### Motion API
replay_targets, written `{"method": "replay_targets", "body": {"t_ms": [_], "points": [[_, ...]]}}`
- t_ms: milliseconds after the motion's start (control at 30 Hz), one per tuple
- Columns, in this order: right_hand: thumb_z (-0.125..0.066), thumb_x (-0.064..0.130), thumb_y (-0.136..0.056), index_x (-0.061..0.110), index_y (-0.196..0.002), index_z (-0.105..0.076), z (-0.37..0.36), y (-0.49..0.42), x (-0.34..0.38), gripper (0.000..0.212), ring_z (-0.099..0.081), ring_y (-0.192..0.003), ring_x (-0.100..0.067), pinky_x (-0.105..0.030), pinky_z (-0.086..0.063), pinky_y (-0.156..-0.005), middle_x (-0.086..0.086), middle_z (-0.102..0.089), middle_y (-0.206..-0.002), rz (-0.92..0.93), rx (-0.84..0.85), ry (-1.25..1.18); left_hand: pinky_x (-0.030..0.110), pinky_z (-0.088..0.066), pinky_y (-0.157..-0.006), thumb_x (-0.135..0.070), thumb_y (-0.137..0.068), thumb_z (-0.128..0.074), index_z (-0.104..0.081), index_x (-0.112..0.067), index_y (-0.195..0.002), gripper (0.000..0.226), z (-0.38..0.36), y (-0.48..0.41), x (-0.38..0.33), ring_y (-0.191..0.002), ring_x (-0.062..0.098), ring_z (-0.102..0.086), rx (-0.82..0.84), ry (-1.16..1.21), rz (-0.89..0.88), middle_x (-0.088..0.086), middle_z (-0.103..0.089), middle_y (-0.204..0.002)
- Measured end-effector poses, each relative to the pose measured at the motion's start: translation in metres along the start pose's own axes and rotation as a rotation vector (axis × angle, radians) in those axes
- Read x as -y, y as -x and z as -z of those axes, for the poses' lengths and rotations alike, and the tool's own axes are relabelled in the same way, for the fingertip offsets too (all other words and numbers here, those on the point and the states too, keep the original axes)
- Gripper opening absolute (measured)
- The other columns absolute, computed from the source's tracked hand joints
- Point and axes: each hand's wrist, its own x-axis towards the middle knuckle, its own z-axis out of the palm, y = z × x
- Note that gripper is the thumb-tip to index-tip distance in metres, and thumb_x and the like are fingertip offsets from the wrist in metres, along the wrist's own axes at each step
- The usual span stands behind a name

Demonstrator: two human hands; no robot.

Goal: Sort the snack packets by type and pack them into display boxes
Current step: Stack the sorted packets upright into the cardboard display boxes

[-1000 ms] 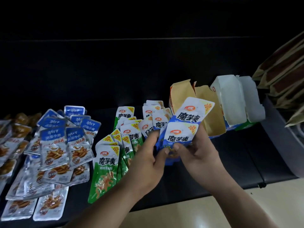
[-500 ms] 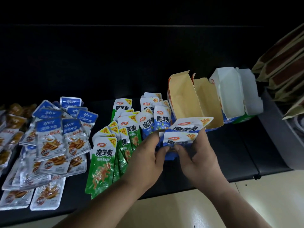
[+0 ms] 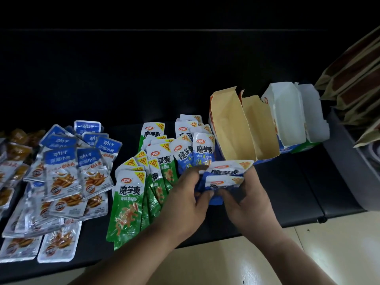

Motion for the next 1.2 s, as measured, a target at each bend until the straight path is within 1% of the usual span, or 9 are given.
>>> {"method": "replay_targets", "body": {"t_ms": [167,300,400,533,767,900,1000,1100,1200], "points": [[-0.08,-0.004,-0.083,0.044,-0.121,-0.051,-0.009,0.009,-0.011,0.068,-0.064,-0.111,0.006,-0.011,-0.052,-0.087,0.031,-0.064,-0.118,0.025,-0.019,0.071,0.032,-0.054,-0.099,-0.027,-0.089,-0.077,-0.049,-0.046,-0.139,0.061,-0.004,0.005,0.014,-0.12,0.003,-0.062,-0.026,-0.104,0.029,-0.019,-0.063,-0.132],[-0.079,-0.011,-0.081,0.057,-0.152,-0.025,-0.011,0.01,-0.021,0.113,-0.051,-0.138,-0.01,-0.028,-0.05,-0.105,0.02,-0.049,-0.147,0.017,-0.012,-0.031,0.036,-0.054,-0.099,-0.023,-0.085,-0.08,-0.048,-0.048,-0.134,0.063,-0.011,0.003,0.013,-0.122,0.003,-0.06,-0.043,-0.122,-0.008,-0.021,-0.063,-0.13],[-0.082,-0.007,-0.079,0.059,-0.157,-0.003,-0.007,0.005,-0.019,0.129,-0.042,-0.141,0.005,-0.013,-0.045,-0.105,0.024,-0.041,-0.152,0.108,0.007,0.089,0.036,-0.054,-0.1,-0.023,-0.088,-0.076,-0.051,-0.043,-0.135,0.057,-0.012,0.001,0.012,-0.123,0.006,-0.06,-0.041,-0.116,0.001,-0.019,-0.063,-0.129],[-0.086,-0.006,-0.074,0.053,-0.16,-0.005,-0.005,-0.001,-0.008,0.132,-0.058,-0.118,-0.003,-0.029,-0.06,-0.081,0.013,-0.047,-0.136,0.306,-0.045,0.308,0.03,-0.052,-0.099,-0.02,-0.09,-0.072,-0.055,-0.033,-0.136,0.05,-0.003,-0.003,0.006,-0.122,0.006,-0.06,-0.05,-0.188,-0.06,-0.016,-0.064,-0.129],[-0.084,-0.002,-0.079,0.042,-0.163,-0.003,0.001,-0.005,0.009,0.125,-0.036,-0.146,-0.008,-0.031,-0.058,-0.093,-0.019,-0.033,-0.156,0.527,-0.073,0.314,0.035,-0.054,-0.097,-0.023,-0.092,-0.073,-0.052,-0.033,-0.136,0.05,0.003,0.001,0.004,-0.12,0.003,-0.061,-0.029,-0.17,-0.028,-0.014,-0.064,-0.129],[-0.083,-0.004,-0.08,0.037,-0.159,-0.028,0.002,-0.007,0.004,0.104,-0.04,-0.135,0.006,-0.027,-0.061,-0.087,-0.01,-0.032,-0.156,0.445,-0.032,0.317,0.035,-0.056,-0.099,-0.021,-0.089,-0.076,-0.047,-0.048,-0.136,0.061,0.003,-0.001,0.0,-0.121,0.0,-0.061,-0.013,-0.101,0.025,-0.021,-0.063,-0.13],[-0.084,-0.001,-0.08,0.026,-0.153,-0.04,0.002,-0.01,-0.001,0.09,-0.037,-0.138,0.011,-0.014,-0.052,-0.098,-0.009,-0.035,-0.156,0.383,-0.043,0.278,0.036,-0.056,-0.099,-0.018,-0.086,-0.079,-0.049,-0.047,-0.135,0.064,0.003,-0.001,0.002,-0.119,0.0,-0.061,-0.005,-0.084,0.06,-0.022,-0.063,-0.129],[-0.084,0.001,-0.081,0.025,-0.158,-0.034,-0.001,-0.008,-0.009,0.095,-0.038,-0.145,-0.004,-0.02,-0.05,-0.105,-0.006,-0.036,-0.157,0.341,0.009,0.28,0.038,-0.056,-0.099,-0.018,-0.087,-0.077,-0.046,-0.048,-0.138,0.066,0.0,0.001,0.003,-0.121,0.002,-0.062,0.001,-0.078,0.068,-0.022,-0.063,-0.132],[-0.085,-0.001,-0.079,0.045,-0.16,-0.021,-0.006,-0.003,-0.016,0.113,-0.042,-0.14,-0.001,-0.03,-0.055,-0.103,0.011,-0.037,-0.15,0.24,0.089,0.278,0.033,-0.055,-0.099,-0.018,-0.09,-0.074,-0.043,-0.047,-0.141,0.066,-0.003,0.006,0.002,-0.121,-0.001,-0.061,-0.015,-0.102,0.056,-0.023,-0.064,-0.132]]}}
